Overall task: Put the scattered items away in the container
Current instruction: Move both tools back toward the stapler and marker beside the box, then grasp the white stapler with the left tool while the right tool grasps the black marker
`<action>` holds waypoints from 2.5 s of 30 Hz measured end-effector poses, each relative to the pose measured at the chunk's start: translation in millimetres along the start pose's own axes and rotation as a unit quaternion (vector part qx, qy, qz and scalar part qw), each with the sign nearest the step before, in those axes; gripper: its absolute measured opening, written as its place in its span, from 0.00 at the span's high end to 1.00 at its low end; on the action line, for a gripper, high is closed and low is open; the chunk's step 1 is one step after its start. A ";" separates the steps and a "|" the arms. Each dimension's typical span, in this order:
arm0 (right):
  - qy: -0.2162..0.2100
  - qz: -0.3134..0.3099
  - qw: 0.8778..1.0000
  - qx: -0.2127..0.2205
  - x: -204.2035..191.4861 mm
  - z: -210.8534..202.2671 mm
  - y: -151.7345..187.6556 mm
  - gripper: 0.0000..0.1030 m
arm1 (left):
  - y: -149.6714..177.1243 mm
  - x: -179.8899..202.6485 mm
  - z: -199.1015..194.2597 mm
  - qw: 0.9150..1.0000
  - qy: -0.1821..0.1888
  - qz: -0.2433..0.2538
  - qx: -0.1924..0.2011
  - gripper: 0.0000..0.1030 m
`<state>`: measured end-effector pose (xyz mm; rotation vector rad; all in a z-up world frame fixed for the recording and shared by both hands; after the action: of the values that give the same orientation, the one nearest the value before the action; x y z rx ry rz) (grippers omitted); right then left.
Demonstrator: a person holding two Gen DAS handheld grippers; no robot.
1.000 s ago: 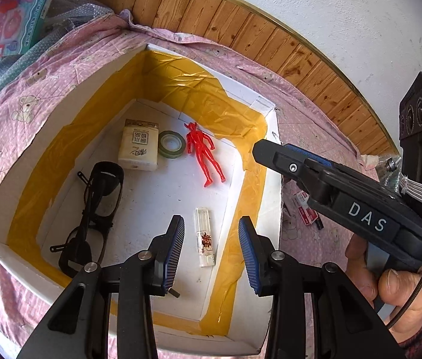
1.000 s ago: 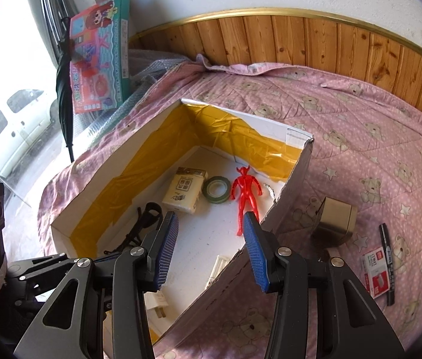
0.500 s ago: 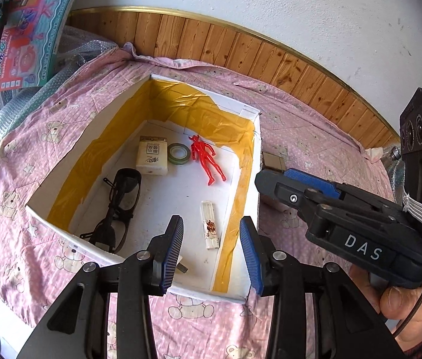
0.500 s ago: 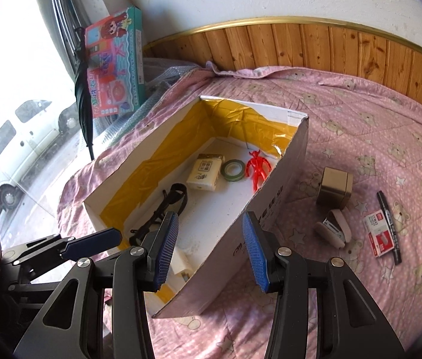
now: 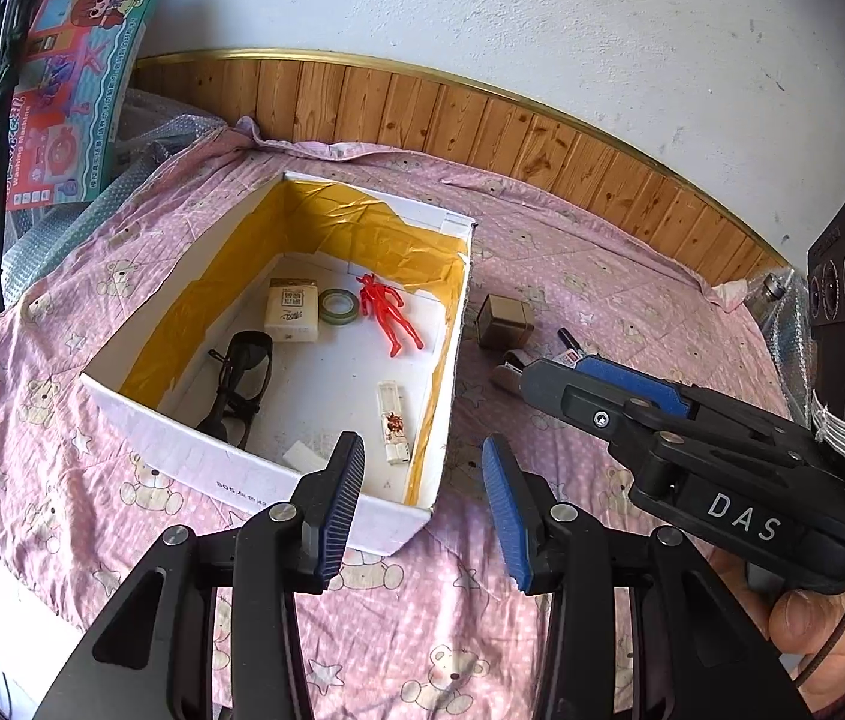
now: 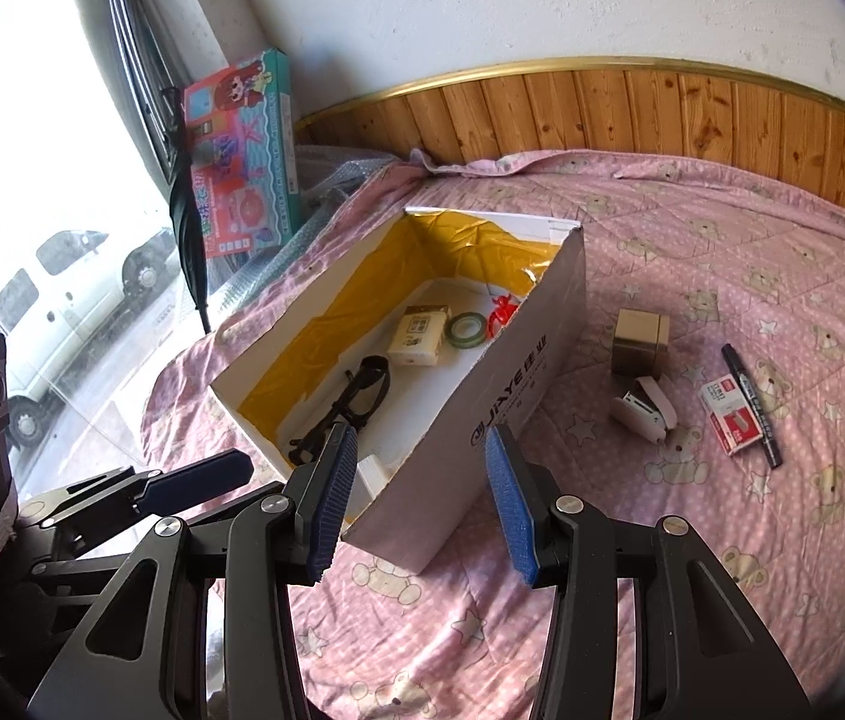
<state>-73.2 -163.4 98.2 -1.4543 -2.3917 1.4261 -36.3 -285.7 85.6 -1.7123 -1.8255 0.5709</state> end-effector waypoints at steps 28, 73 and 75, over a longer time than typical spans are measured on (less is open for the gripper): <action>0.037 0.155 0.987 0.029 122.7 -41.3 63.9 0.54 | 28.6 84.5 31.0 0.994 0.054 0.084 -0.051 0.58; -0.060 -0.017 0.993 -0.097 173.3 102.7 37.5 0.76 | 21.9 101.9 139.3 0.983 0.059 0.082 -0.156 0.58; -0.061 -0.019 0.994 -0.093 173.9 99.2 39.5 0.74 | 24.0 104.1 143.4 0.981 0.057 0.087 -0.163 0.58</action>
<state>-186.4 -103.0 -60.5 -1.3839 -2.6757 1.3545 -115.0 -169.8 -25.6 -2.0896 -1.7721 0.2425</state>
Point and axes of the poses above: each gripper's, at about its wrist camera, not at the fingertips, and z roughly the way its jaws point, x to its right, y to its underside, the point moved 4 cm from there along z, roughly the way its jaws point, and after that the axes turned 10 degrees about -y, right-handed, at the moved point
